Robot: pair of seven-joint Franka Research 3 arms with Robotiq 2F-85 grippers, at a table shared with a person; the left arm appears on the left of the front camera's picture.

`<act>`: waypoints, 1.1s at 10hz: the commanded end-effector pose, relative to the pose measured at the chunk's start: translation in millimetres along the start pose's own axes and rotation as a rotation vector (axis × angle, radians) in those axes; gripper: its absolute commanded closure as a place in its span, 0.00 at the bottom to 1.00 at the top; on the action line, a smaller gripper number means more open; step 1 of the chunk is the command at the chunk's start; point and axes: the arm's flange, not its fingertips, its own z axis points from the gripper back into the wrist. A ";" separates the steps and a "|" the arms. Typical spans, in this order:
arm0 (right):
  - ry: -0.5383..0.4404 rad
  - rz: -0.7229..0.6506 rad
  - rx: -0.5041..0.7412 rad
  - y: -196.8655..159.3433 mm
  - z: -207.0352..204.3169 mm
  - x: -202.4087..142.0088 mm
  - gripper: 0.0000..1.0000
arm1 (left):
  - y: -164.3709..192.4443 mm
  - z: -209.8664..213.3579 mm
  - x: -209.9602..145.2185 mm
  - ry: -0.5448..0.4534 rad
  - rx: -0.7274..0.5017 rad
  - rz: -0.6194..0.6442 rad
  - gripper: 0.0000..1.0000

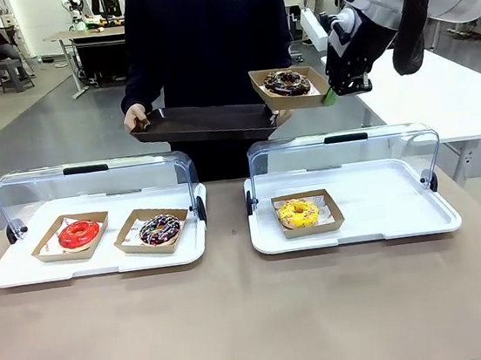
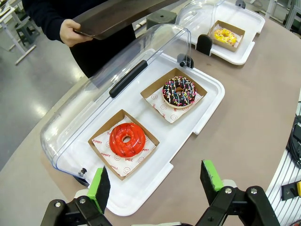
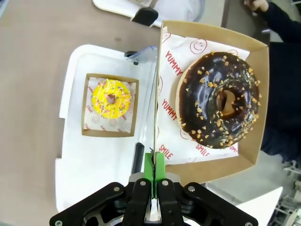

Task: Provide the desired donut to the person.
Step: Pick up and lift the Paper togo box containing the Donut pointed at by the person, then place the picked Paper togo box onto the Handle tray extended by the person.

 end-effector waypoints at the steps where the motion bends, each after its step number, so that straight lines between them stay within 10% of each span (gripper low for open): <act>1: -0.025 -0.017 0.001 3.4 6.2 -0.4 1.00 | 0.8 0.5 -1.0 -0.006 -0.004 -0.002 0.00; 11: -0.001 -0.010 0.007 1.6 4.5 -3.2 1.00 | 0.8 0.5 -1.0 -0.006 -0.004 -0.002 0.00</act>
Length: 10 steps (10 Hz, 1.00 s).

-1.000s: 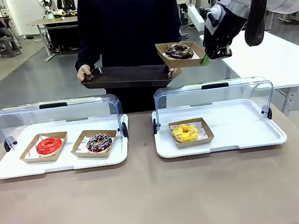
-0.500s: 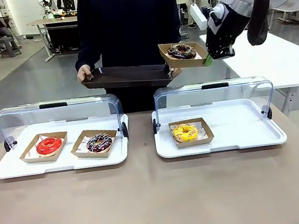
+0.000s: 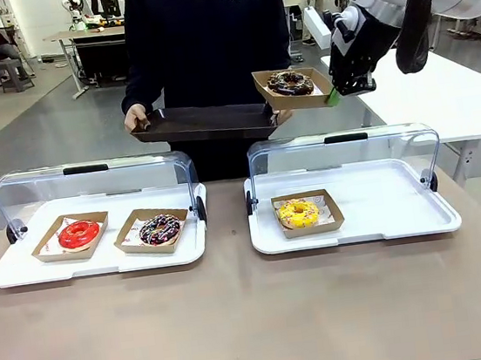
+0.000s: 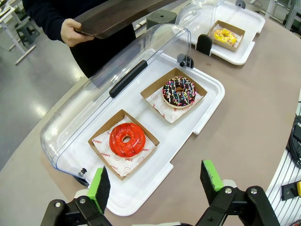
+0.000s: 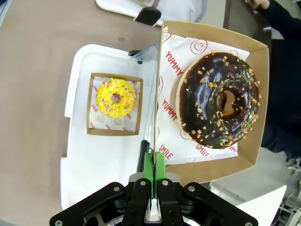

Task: Provide the desired donut to the person.
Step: Place the picked Paper togo box onto the Handle tray extended by the person.

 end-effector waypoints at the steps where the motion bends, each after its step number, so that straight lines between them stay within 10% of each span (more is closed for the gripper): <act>1: -0.003 0.003 -0.009 -1.5 0.5 -1.4 1.00 | 0.8 0.5 -1.0 -0.006 -0.004 -0.002 0.00; 10: -0.003 0.003 -0.009 -1.5 0.5 -1.4 1.00 | 0.8 0.5 -1.0 -0.006 -0.004 -0.002 0.00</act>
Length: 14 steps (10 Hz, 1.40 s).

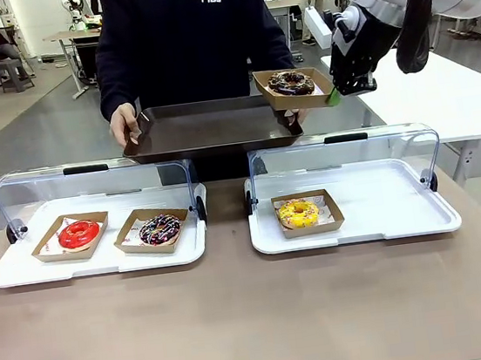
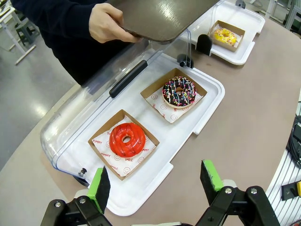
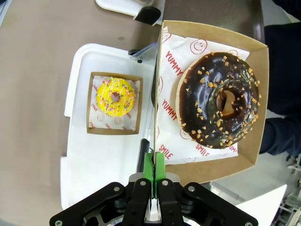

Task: Provide the desired donut to the person.
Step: Place the picked Paper togo box onto the Handle tray extended by the person.

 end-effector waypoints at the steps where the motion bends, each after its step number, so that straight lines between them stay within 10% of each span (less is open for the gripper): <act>1: -0.005 0.005 -0.009 -1.4 0.2 -0.3 1.00 | 0.8 0.5 -1.0 -0.006 -0.004 -0.002 0.00; 12: 0.000 0.000 0.000 0.0 -0.1 0.2 0.99 | 0.8 0.5 -1.0 -0.006 -0.004 -0.002 0.00; 14: 0.013 -0.094 0.046 -43.7 -25.9 33.1 0.99 | 0.8 0.5 -1.0 -0.006 -0.004 -0.002 0.00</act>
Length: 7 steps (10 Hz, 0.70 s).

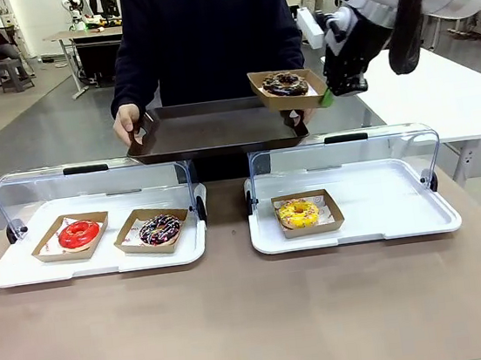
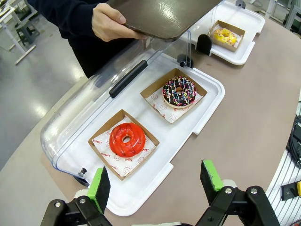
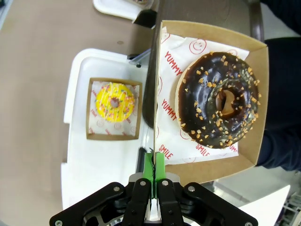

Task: Provide the desired donut to the person.
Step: Place the picked Paper togo box onto the Handle tray extended by the person.

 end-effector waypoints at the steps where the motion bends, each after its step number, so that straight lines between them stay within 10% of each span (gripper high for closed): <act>1: 0.035 -0.103 0.024 -47.0 -29.0 28.7 0.99 | 0.9 0.4 -1.1 -0.006 -0.004 -0.002 0.00; 7: 0.107 -0.237 0.065 -84.0 -97.4 39.6 0.99 | 0.9 0.4 -1.1 -0.006 -0.004 -0.002 0.00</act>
